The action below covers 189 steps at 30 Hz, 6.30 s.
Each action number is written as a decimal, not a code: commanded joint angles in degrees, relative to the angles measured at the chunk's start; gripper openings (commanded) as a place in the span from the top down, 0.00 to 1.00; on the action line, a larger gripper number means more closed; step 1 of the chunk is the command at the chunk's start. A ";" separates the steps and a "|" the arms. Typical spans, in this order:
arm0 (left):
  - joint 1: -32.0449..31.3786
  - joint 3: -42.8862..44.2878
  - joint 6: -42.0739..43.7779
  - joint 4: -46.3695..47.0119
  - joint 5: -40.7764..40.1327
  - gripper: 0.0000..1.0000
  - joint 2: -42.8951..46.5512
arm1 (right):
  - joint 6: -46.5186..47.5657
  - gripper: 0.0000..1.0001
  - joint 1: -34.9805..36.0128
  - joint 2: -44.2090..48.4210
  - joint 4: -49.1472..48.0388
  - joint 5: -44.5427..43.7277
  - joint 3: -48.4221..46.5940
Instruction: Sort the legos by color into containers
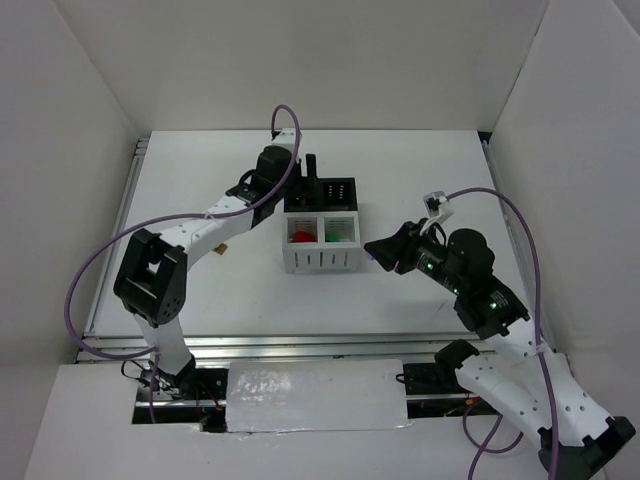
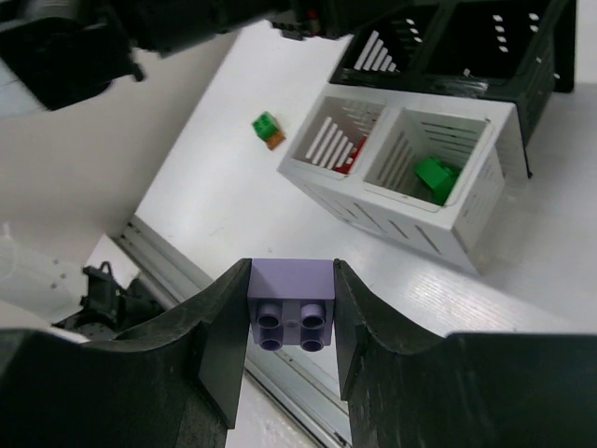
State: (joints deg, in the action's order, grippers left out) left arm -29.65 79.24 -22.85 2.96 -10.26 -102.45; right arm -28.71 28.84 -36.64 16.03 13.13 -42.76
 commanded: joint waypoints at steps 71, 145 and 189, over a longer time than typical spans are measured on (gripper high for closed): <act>25.69 -13.94 -37.18 -28.89 -9.25 0.53 -0.21 | 1.99 0.00 8.16 -25.58 10.95 -17.25 -20.52; -5.42 -39.25 -21.36 36.24 50.95 1.00 55.34 | -1.00 1.00 12.04 -6.25 -44.95 24.93 6.90; -3.49 -26.15 -4.92 -20.54 24.94 1.00 70.11 | 8.67 0.62 8.87 -69.70 -11.72 -24.81 -46.80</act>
State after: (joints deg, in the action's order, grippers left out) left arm -33.39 52.21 -28.80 -18.26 14.85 -32.71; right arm -20.25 37.71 -106.17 3.53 -10.76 -86.89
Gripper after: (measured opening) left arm 0.468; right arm 0.413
